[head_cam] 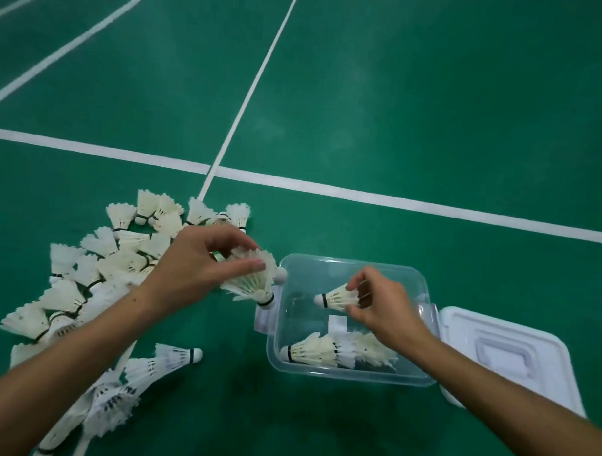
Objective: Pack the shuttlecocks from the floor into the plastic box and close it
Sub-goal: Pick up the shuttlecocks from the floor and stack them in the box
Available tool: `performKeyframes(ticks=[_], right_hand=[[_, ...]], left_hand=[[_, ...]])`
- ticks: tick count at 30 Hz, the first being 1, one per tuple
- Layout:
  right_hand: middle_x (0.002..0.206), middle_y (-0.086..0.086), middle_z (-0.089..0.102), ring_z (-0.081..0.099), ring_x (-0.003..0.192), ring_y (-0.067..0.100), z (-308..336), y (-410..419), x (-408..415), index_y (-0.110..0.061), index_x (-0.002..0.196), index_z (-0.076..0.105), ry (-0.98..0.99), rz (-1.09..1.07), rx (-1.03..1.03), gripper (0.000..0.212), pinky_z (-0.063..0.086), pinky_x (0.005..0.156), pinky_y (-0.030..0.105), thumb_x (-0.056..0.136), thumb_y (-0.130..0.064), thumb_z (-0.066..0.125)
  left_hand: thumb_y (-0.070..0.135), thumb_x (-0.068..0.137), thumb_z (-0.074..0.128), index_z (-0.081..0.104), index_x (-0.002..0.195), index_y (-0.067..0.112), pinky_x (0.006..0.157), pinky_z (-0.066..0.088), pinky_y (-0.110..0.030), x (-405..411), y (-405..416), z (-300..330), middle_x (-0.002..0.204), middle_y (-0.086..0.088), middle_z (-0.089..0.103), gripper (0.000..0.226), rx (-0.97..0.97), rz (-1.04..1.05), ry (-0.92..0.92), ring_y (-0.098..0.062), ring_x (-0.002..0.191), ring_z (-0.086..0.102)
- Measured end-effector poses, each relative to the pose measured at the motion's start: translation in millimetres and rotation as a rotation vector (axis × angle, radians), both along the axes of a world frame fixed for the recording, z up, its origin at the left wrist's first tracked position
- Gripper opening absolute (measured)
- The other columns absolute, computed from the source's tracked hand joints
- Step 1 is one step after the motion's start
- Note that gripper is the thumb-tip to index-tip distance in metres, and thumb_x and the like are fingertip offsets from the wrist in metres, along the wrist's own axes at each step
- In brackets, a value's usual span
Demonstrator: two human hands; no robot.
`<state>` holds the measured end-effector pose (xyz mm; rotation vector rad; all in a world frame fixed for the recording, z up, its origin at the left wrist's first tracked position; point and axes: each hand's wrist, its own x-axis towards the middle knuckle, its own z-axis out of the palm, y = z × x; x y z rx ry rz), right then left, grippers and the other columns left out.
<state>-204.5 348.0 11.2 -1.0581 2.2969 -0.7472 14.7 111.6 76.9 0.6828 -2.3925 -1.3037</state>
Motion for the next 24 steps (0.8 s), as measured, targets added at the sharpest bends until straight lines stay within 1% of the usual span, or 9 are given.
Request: performKeyframes(ticks=[2, 5, 9, 13, 15, 17, 20, 22, 24], right_hand=[[0.082, -0.005, 0.065, 0.061, 0.07, 0.011, -27, -12, 1, -0.028, 0.095, 0.058, -0.033, 0.016, 0.023, 0.037, 0.054, 0.066, 0.03, 0.083, -0.004, 0.083], [0.085, -0.002, 0.067, 0.065, 0.076, 0.018, -61, -27, 4, -0.025, 0.095, 0.057, -0.049, 0.047, 0.081, 0.032, 0.057, 0.071, 0.04, 0.084, -0.007, 0.082], [0.096, -0.004, 0.067, 0.064, 0.08, 0.013, -83, -36, 10, -0.023, 0.101, 0.056, -0.091, 0.073, 0.098, 0.031, 0.054, 0.069, 0.024, 0.087, -0.012, 0.082], [0.097, -0.003, 0.067, 0.065, 0.084, 0.013, -85, -40, 14, -0.023, 0.105, 0.057, -0.137, 0.078, 0.068, 0.033, 0.054, 0.071, 0.021, 0.087, -0.018, 0.084], [0.095, -0.001, 0.067, 0.066, 0.085, 0.017, -78, -39, 16, -0.025, 0.108, 0.055, -0.173, 0.122, 0.088, 0.039, 0.055, 0.071, 0.025, 0.085, -0.022, 0.087], [0.101, 0.001, 0.069, 0.068, 0.092, 0.019, -67, -35, 16, -0.025, 0.119, 0.055, -0.21, 0.166, 0.124, 0.045, 0.059, 0.081, 0.033, 0.086, -0.026, 0.087], [0.119, -0.004, 0.07, 0.067, 0.106, 0.013, -37, -19, 9, -0.025, 0.132, 0.055, -0.152, 0.182, 0.121, 0.048, 0.058, 0.098, 0.04, 0.092, -0.028, 0.081], [0.12, -0.014, 0.068, 0.066, 0.107, 0.003, -3, -6, 6, -0.028, 0.129, 0.06, -0.129, 0.155, -0.007, 0.039, 0.058, 0.098, 0.035, 0.095, -0.029, 0.078], [0.12, -0.018, 0.067, 0.066, 0.111, 0.004, 37, 3, 10, -0.029, 0.125, 0.064, -0.069, 0.173, -0.228, 0.035, 0.058, 0.095, 0.027, 0.094, -0.027, 0.079]], left_hand=[[0.032, 0.078, 0.086, 0.079, 0.093, 0.021, 0.062, 0.063, -0.032, -5, 6, -7, 0.084, 0.006, 0.078, 0.02, -0.006, -0.028, -0.014, -0.015, 0.07, 0.074], [0.042, 0.074, 0.084, 0.078, 0.088, 0.022, 0.059, 0.055, -0.017, -6, 11, -10, 0.083, 0.009, 0.077, 0.025, -0.028, -0.004, -0.036, -0.008, 0.066, 0.07], [0.045, 0.071, 0.086, 0.078, 0.086, 0.023, 0.063, 0.06, -0.028, -4, 11, -12, 0.082, 0.006, 0.078, 0.028, 0.01, 0.026, -0.09, -0.012, 0.068, 0.07], [0.044, 0.07, 0.088, 0.077, 0.085, 0.025, 0.059, 0.053, -0.014, -7, 12, -14, 0.08, 0.012, 0.076, 0.027, -0.028, 0.014, -0.127, -0.003, 0.065, 0.067], [0.045, 0.069, 0.089, 0.076, 0.082, 0.027, 0.056, 0.048, -0.011, -10, 13, -13, 0.077, 0.014, 0.074, 0.026, -0.074, 0.007, -0.131, -0.003, 0.063, 0.063], [0.045, 0.068, 0.09, 0.076, 0.079, 0.027, 0.053, 0.045, -0.013, -12, 13, -11, 0.074, 0.012, 0.073, 0.025, -0.086, -0.002, -0.13, -0.006, 0.059, 0.06], [0.047, 0.07, 0.09, 0.076, 0.078, 0.026, 0.051, 0.043, -0.026, -20, 12, -9, 0.067, 0.0, 0.07, 0.027, -0.092, -0.03, -0.121, -0.019, 0.056, 0.054], [0.05, 0.071, 0.089, 0.076, 0.077, 0.025, 0.05, 0.041, -0.028, -29, 11, -6, 0.064, -0.002, 0.068, 0.028, -0.112, -0.073, -0.123, -0.023, 0.056, 0.052], [0.052, 0.07, 0.089, 0.075, 0.077, 0.025, 0.047, 0.033, -0.02, -42, 11, -2, 0.057, 0.003, 0.061, 0.031, -0.132, -0.112, -0.161, -0.009, 0.048, 0.042]])
